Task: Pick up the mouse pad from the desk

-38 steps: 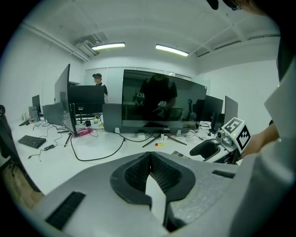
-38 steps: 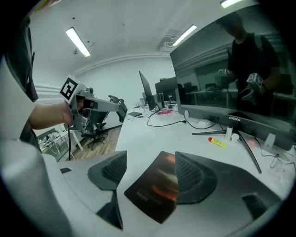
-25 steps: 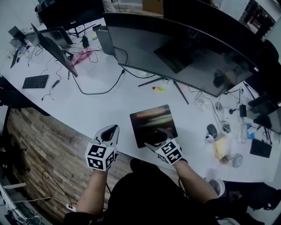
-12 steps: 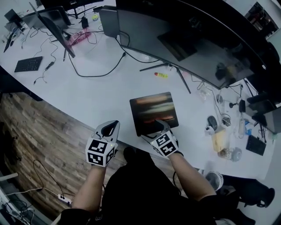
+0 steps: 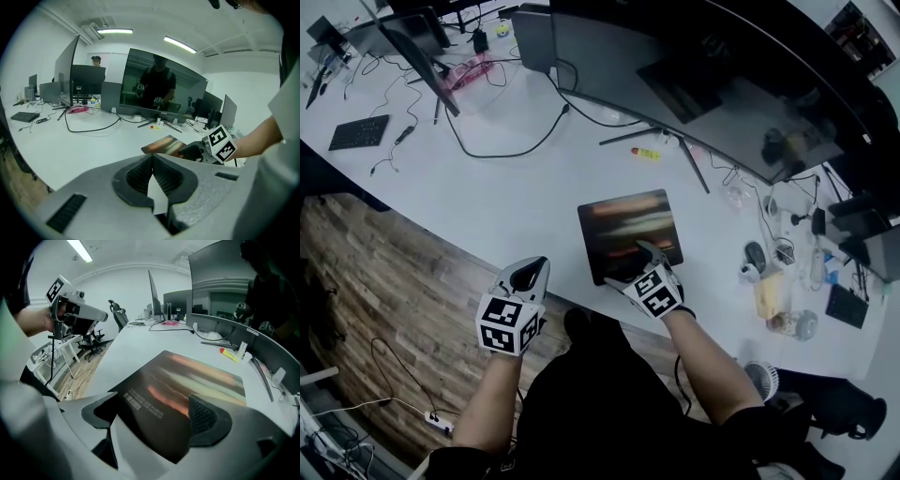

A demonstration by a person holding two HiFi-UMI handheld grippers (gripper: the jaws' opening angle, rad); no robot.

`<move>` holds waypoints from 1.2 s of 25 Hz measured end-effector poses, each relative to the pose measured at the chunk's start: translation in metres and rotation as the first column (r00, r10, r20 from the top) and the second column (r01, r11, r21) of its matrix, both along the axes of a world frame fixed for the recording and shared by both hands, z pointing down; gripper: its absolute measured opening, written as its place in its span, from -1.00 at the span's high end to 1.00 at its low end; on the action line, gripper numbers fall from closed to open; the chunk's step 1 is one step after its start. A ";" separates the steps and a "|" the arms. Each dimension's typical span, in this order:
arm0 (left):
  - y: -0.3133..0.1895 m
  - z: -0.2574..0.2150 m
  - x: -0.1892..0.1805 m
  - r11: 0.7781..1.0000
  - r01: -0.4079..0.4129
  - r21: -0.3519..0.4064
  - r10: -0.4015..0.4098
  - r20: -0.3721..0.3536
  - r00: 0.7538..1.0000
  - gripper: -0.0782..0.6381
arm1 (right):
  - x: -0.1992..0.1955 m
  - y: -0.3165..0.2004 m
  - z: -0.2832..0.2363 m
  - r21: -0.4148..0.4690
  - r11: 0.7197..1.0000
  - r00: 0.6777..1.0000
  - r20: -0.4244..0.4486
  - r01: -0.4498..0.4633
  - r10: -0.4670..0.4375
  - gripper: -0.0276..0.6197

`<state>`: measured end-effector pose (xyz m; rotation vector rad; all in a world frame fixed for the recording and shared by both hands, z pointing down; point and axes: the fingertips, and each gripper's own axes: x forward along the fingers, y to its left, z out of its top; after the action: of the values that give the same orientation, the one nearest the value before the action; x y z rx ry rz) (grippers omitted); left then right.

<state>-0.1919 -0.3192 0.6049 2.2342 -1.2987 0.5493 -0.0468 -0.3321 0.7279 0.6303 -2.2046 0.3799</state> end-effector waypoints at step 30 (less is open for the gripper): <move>-0.002 -0.022 -0.013 0.997 0.068 0.023 -0.066 -0.068 0.995 0.76 | 0.007 -0.011 -0.006 -0.073 0.997 1.000 0.007 -0.002 0.003 0.32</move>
<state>-0.2048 -0.3214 0.5825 2.2014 -1.3483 0.4316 -0.0399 -0.3432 0.7218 0.5927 -2.1865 0.4631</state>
